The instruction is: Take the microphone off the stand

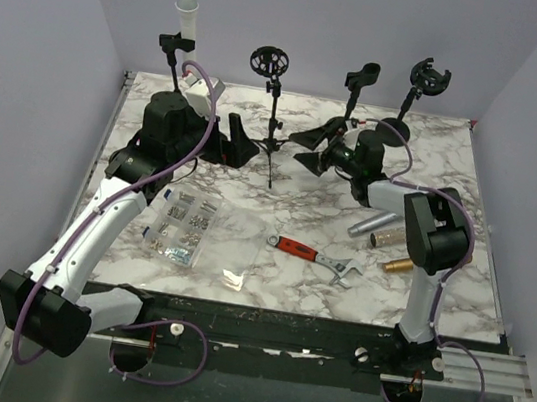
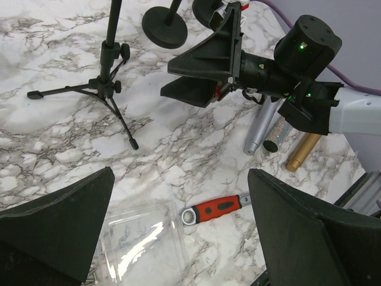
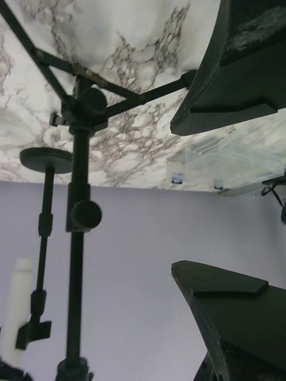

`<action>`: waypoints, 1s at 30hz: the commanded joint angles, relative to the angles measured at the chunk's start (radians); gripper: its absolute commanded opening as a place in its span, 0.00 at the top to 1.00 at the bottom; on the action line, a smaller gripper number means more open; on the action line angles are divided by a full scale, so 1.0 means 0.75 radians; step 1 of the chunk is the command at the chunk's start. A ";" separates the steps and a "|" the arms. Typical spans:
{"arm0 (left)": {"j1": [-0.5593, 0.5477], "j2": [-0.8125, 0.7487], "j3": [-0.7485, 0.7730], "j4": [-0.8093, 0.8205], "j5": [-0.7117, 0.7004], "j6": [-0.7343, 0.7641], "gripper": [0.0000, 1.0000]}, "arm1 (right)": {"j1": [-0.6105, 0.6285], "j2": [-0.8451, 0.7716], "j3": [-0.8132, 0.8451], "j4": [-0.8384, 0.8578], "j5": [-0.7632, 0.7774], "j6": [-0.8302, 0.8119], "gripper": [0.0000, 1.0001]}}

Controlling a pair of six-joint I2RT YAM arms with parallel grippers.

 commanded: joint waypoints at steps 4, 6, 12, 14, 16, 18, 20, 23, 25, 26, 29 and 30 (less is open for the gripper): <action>-0.001 -0.031 -0.009 0.026 -0.012 0.012 0.01 | -0.001 0.197 0.179 0.263 -0.051 0.348 0.18; -0.001 -0.037 -0.010 0.029 0.000 0.006 0.01 | 0.002 0.236 0.211 0.290 -0.051 0.386 0.20; -0.001 -0.051 -0.013 0.038 0.010 0.005 0.01 | 0.020 0.312 0.296 0.296 -0.061 0.421 0.30; -0.001 -0.052 -0.014 0.039 0.009 0.005 0.01 | 0.025 0.336 0.314 0.313 -0.069 0.442 0.36; -0.001 -0.052 -0.013 0.038 0.009 0.005 0.01 | 0.028 0.362 0.327 0.338 -0.073 0.468 0.37; -0.001 -0.051 -0.015 0.039 0.009 0.005 0.01 | 0.030 0.386 0.349 0.351 -0.080 0.484 0.38; -0.001 -0.049 -0.013 0.036 0.007 0.008 0.01 | 0.036 0.405 0.374 0.351 -0.084 0.493 0.39; -0.001 -0.046 -0.013 0.036 0.004 0.009 0.01 | 0.039 0.426 0.406 0.335 -0.082 0.492 0.42; -0.001 -0.046 -0.013 0.033 0.002 0.010 0.02 | 0.039 0.443 0.425 0.336 -0.081 0.499 0.44; -0.001 -0.046 -0.013 0.035 0.001 0.011 0.01 | 0.039 0.450 0.431 0.338 -0.080 0.503 0.46; -0.001 -0.043 -0.013 0.035 0.001 0.011 0.01 | 0.041 0.471 0.447 0.351 -0.082 0.519 0.53; -0.001 -0.043 -0.013 0.035 0.003 0.011 0.01 | 0.041 0.477 0.449 0.354 -0.081 0.525 0.54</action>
